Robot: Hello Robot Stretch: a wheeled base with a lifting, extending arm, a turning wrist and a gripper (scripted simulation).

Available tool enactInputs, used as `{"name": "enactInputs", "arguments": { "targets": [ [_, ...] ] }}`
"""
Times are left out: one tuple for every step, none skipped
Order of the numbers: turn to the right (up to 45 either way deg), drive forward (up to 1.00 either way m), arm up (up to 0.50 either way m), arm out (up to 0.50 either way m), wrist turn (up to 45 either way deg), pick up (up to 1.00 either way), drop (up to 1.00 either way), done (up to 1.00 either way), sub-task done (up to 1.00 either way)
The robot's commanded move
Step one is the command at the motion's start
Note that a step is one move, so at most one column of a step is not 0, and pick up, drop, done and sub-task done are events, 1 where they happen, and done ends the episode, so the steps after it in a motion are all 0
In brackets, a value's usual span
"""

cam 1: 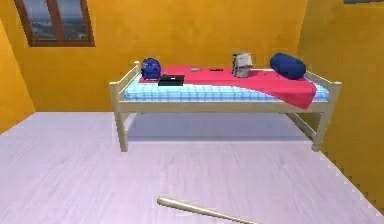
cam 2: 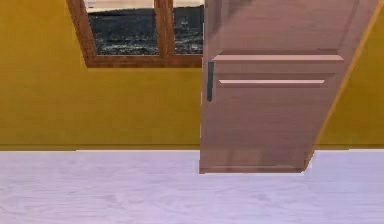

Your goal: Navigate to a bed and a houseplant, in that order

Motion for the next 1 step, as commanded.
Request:
{"name": "enactInputs", "arguments": {
  "targets": [
    [-36.0,0.0,0.0,0.0,0.0,0.0,0.0,0.0,0.0]
  ]
}}
